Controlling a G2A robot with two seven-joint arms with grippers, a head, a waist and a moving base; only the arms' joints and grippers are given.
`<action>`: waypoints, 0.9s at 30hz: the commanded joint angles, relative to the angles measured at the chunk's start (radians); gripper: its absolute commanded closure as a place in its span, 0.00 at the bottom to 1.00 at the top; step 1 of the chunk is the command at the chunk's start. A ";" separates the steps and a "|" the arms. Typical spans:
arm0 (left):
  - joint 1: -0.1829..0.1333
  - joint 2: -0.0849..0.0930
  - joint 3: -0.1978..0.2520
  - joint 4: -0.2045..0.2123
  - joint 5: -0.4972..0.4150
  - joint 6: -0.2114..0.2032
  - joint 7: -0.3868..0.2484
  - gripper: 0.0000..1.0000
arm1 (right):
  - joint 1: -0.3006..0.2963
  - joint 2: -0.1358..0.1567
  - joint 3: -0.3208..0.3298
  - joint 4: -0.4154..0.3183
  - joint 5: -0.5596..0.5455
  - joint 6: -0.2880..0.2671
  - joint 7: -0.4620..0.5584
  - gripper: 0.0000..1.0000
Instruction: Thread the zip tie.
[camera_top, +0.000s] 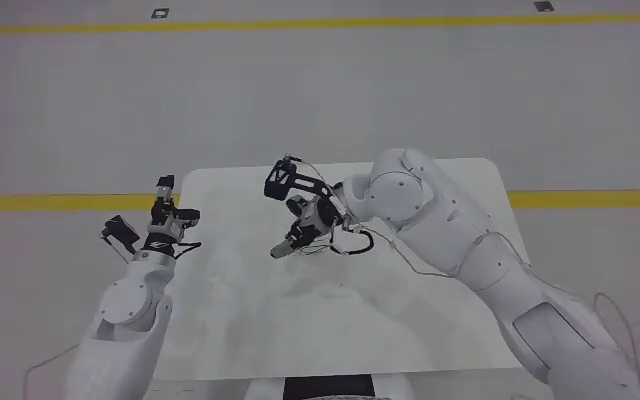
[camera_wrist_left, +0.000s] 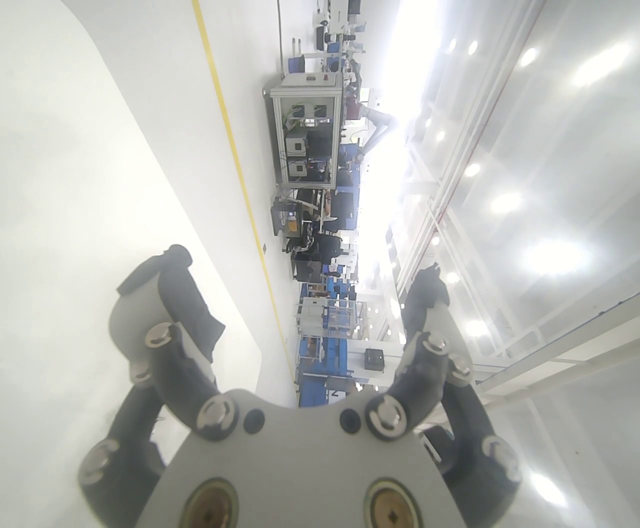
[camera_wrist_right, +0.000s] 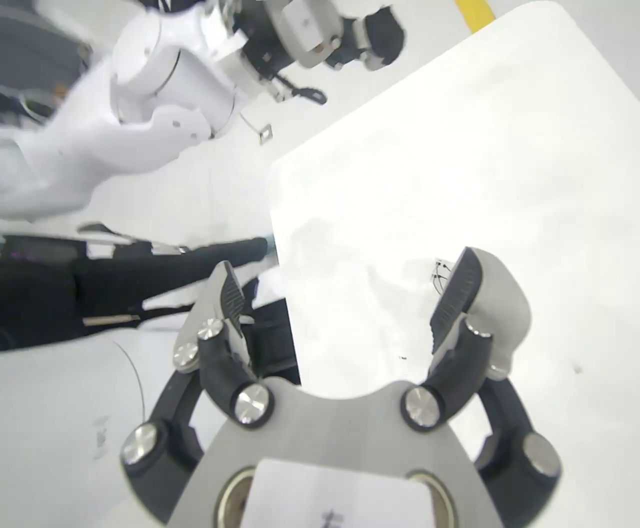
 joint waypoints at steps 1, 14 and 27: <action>0.000 0.000 0.000 0.000 0.000 0.000 0.000 0.00 | 0.048 -0.020 -0.065 0.047 0.031 0.001 0.081 0.00; 0.000 0.000 0.000 0.000 0.000 0.000 0.000 0.00 | 0.140 -0.065 -0.246 0.108 0.098 0.001 0.104 0.00; 0.000 0.000 0.000 0.000 0.000 0.000 0.000 0.00 | 0.197 -0.112 -0.308 0.223 -0.064 0.031 0.066 0.00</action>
